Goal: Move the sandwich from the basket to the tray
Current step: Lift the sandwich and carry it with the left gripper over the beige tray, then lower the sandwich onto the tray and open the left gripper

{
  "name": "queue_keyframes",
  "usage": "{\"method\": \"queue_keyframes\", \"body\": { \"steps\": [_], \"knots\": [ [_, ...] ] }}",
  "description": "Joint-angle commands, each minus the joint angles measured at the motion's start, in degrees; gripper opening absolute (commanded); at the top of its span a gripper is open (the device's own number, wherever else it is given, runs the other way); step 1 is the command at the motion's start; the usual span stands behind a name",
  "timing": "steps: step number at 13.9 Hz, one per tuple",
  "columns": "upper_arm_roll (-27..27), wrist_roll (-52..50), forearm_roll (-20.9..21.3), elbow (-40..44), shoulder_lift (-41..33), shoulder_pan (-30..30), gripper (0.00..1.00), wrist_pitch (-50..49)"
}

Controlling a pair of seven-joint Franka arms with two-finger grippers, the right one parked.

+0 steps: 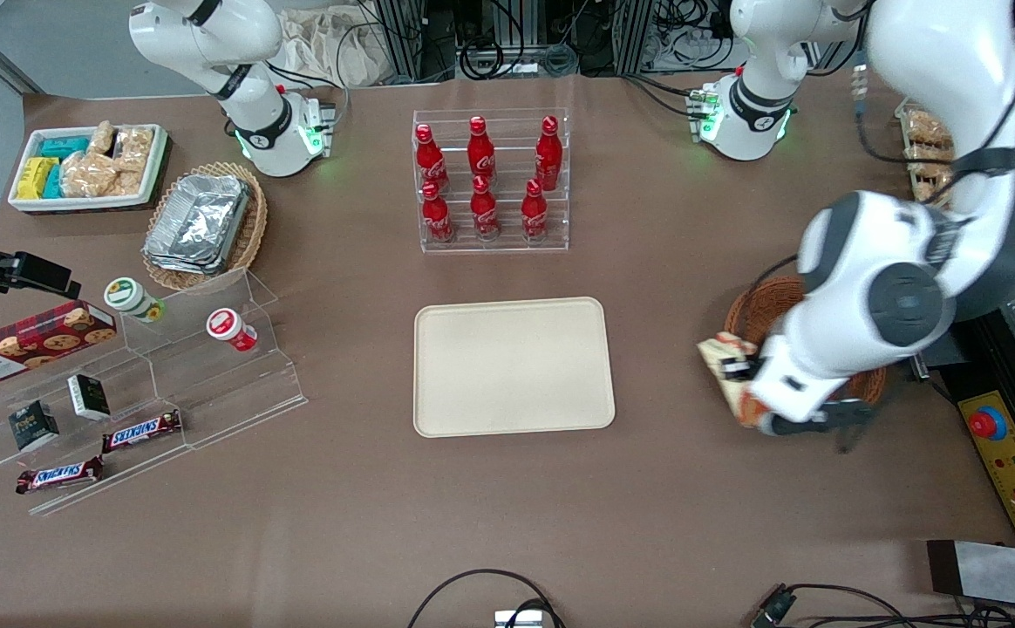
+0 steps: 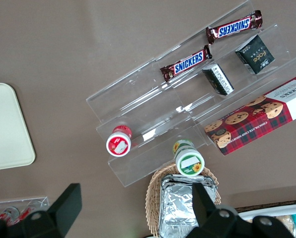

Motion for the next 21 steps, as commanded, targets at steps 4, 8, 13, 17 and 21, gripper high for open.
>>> {"method": "queue_keyframes", "body": {
  "steps": [4,8,13,17,21],
  "knots": [
    [0.4,-0.3,0.5,10.6,13.4,-9.8,0.0,-0.2],
    [0.5,-2.1,0.5,10.5,18.2,-13.9,0.0,5.8],
    [0.6,-1.6,1.1,8.8,21.7,-16.5,0.0,8.3],
    [0.8,-1.8,1.4,8.0,21.8,-16.4,0.97,8.0],
    [0.9,-2.8,1.3,8.1,17.6,-15.7,1.0,4.9]
  ]
}}
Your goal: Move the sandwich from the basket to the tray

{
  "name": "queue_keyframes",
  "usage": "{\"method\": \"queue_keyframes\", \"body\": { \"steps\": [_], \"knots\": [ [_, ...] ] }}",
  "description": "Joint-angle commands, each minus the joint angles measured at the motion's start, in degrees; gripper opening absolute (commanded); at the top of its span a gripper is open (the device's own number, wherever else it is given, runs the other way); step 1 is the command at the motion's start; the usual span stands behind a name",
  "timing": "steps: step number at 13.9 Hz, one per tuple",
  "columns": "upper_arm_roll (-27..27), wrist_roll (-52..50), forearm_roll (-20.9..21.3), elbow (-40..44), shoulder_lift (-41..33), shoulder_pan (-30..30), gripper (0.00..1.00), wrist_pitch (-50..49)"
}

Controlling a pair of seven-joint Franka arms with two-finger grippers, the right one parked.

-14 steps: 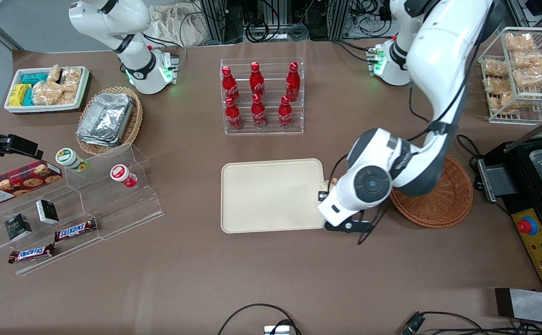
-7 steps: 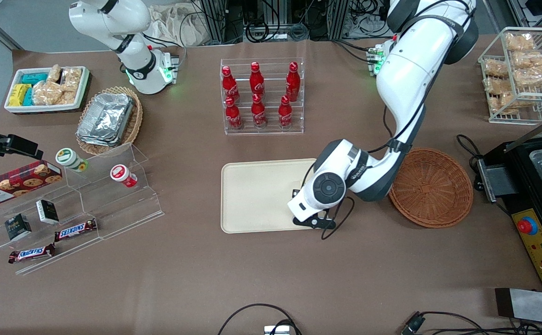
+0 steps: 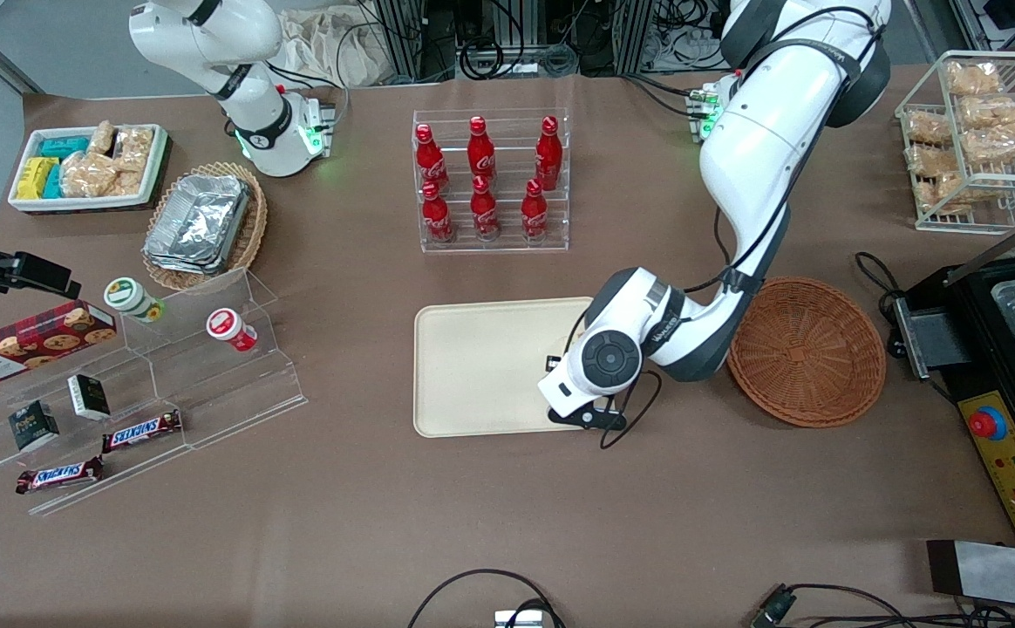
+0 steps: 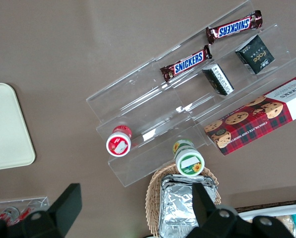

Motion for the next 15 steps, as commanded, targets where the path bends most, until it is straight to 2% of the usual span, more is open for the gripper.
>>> {"method": "queue_keyframes", "body": {
  "steps": [1,4,6,9,13,15],
  "knots": [
    [0.6,-2.8,0.9,-0.3,-5.1,0.0,1.0,-4.8],
    [3.7,-3.6,0.9,-4.4,-12.9,0.0,1.0,-7.5],
    [6.5,-2.6,0.7,-13.4,-21.4,0.1,1.0,-6.7],
    [9.0,2.1,-0.2,-22.8,-29.8,0.1,1.0,-5.7],
    [14.4,10.0,-0.7,-28.4,-37.0,0.1,1.0,-5.2],
    [18.8,15.9,-3.0,-30.3,-40.2,0.1,1.0,-5.4]
  ]
}}
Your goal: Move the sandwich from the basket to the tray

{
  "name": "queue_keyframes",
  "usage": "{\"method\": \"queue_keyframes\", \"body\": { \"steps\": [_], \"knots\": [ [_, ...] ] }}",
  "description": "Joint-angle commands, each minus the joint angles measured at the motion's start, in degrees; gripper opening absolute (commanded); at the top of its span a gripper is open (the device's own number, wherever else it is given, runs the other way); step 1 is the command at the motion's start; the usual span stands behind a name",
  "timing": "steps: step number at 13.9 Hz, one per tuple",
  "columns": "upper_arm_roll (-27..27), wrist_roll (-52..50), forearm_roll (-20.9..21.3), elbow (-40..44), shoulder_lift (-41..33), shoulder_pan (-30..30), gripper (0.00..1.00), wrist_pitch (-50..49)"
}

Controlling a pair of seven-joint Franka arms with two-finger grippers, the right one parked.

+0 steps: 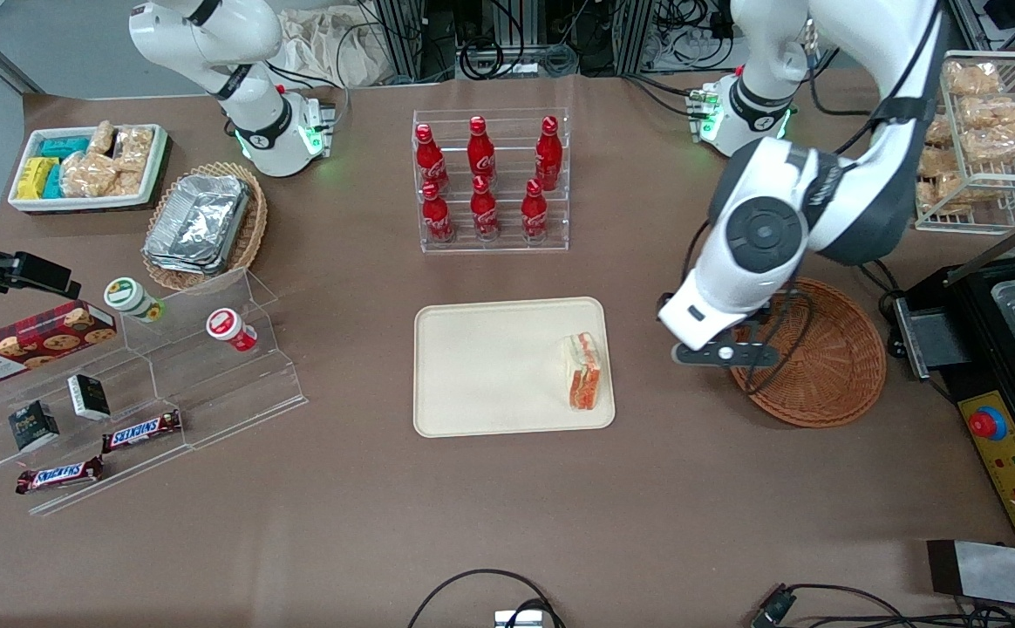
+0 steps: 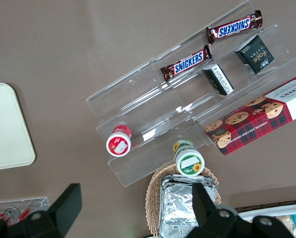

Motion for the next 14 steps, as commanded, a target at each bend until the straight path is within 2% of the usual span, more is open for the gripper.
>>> {"method": "queue_keyframes", "body": {
  "steps": [1,4,6,9,11,13,14],
  "knots": [
    [6.3,8.9,-2.8,-5.0,-6.5,-0.1,1.0,1.0],
    [12.6,13.8,-3.2,-4.4,-9.5,-0.1,1.0,-1.8],
    [17.3,19.1,-3.3,-1.3,-8.9,-0.2,1.0,-5.3],
    [21.9,21.2,-3.4,9.8,-3.3,-0.1,1.0,-12.9],
    [24.9,21.2,-5.9,16.2,1.1,-0.1,1.0,-16.8],
    [27.3,21.6,-8.5,17.0,2.1,-0.1,1.0,-17.0],
    [27.4,21.7,-8.3,17.0,2.0,-0.1,1.0,-17.1]
  ]
}}
